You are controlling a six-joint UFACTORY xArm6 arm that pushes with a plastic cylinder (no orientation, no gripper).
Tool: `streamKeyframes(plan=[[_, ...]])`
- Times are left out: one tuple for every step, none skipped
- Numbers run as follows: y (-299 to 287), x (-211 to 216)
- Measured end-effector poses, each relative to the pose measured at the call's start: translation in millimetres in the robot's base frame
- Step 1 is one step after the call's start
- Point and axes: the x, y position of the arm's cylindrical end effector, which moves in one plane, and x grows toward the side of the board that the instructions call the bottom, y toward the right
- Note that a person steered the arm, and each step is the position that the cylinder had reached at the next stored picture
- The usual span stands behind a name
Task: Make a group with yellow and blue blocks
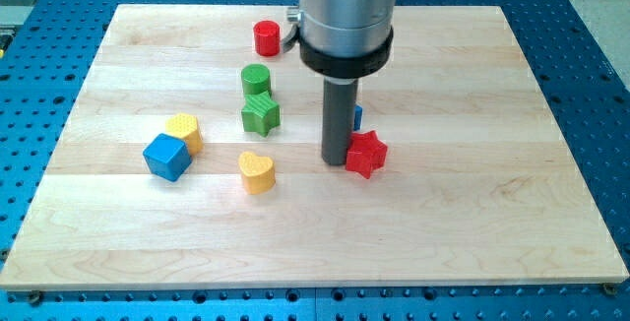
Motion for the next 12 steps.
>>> streamKeyframes(plan=[[29.8, -19.4], [44.2, -40.7], [47.5, -76.3], [18.4, -78.8], [15.5, -49.7], [-2.2, 8.6], [-33.9, 47.0], [-31.9, 44.8], [-44.1, 56.7], [-91.3, 51.0], [-129.1, 45.1], [-84.7, 40.8]])
